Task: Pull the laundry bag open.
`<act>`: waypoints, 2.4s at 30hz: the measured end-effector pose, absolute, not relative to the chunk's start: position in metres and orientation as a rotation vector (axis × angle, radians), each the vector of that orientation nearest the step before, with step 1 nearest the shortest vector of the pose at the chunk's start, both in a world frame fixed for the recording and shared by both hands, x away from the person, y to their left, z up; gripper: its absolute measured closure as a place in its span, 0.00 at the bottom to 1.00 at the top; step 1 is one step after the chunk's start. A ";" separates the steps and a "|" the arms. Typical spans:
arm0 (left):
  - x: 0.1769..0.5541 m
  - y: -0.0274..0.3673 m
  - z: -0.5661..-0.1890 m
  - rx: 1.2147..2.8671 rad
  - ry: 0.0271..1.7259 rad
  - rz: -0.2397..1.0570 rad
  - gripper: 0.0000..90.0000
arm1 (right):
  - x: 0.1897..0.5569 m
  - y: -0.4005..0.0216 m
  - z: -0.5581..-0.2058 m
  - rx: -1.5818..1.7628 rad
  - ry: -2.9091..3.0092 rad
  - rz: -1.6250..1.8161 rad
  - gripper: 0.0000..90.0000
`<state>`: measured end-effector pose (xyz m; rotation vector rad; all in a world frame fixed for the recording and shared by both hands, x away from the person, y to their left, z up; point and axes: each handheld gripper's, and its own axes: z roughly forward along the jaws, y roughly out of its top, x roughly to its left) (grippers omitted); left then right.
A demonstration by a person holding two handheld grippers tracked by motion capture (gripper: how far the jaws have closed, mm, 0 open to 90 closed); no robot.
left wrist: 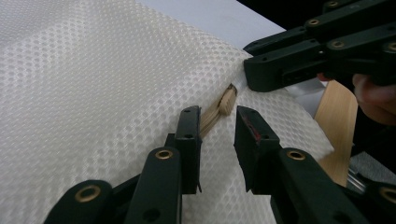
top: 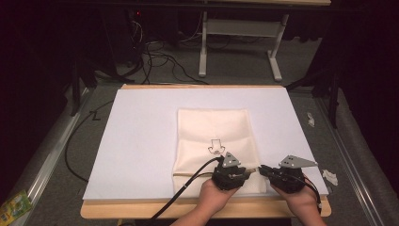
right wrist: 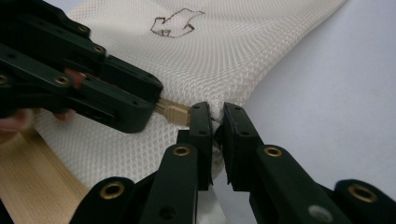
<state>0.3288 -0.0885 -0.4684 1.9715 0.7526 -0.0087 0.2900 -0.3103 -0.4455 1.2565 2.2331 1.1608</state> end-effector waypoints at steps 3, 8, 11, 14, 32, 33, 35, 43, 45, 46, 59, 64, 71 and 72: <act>0.328 -0.094 -0.471 1.950 0.769 -0.010 0.82 | 0.289 -0.310 -0.444 1.255 2.227 1.179 0.94; 0.328 -0.100 -0.473 1.909 0.775 -0.020 0.86 | 0.289 -0.309 -0.444 1.251 2.224 1.174 0.94; 0.326 -0.102 -0.473 1.903 0.771 -0.021 0.88 | 0.289 -0.309 -0.444 1.254 2.221 1.174 0.94; 0.325 -0.102 -0.472 1.904 0.773 -0.020 0.88 | 0.288 -0.308 -0.444 1.258 2.219 1.171 0.94; 0.322 -0.101 -0.471 1.906 0.774 0.036 0.97 | 0.292 -0.308 -0.444 1.237 2.223 1.177 0.94; 0.322 -0.101 -0.471 1.906 0.774 0.036 0.97 | 0.292 -0.308 -0.444 1.237 2.223 1.177 0.94; 0.322 -0.099 -0.471 1.906 0.776 0.024 0.97 | 0.292 -0.307 -0.445 1.229 2.228 1.168 0.94; 0.324 -0.092 -0.469 1.918 0.748 0.018 0.97 | 0.290 -0.304 -0.444 1.209 2.234 1.159 0.94; 0.324 -0.090 -0.468 1.925 0.747 0.016 0.97 | 0.290 -0.303 -0.444 1.207 2.235 1.158 0.94; 0.324 -0.090 -0.467 1.926 0.748 0.013 0.97 | 0.290 -0.302 -0.443 1.207 2.237 1.157 0.94; 0.326 -0.083 -0.463 1.921 0.750 -0.006 0.97 | 0.288 -0.299 -0.437 1.182 2.237 1.167 0.96; 0.328 -0.081 -0.462 1.913 0.762 -0.032 0.97 | 0.286 -0.297 -0.436 1.177 2.232 1.168 0.96; 0.330 -0.076 -0.467 1.876 0.806 -0.094 0.98 | 0.283 -0.293 -0.435 1.140 2.240 1.128 0.97; 0.331 -0.074 -0.469 1.896 0.837 -0.056 0.98 | 0.282 -0.294 -0.434 1.148 2.218 1.114 0.97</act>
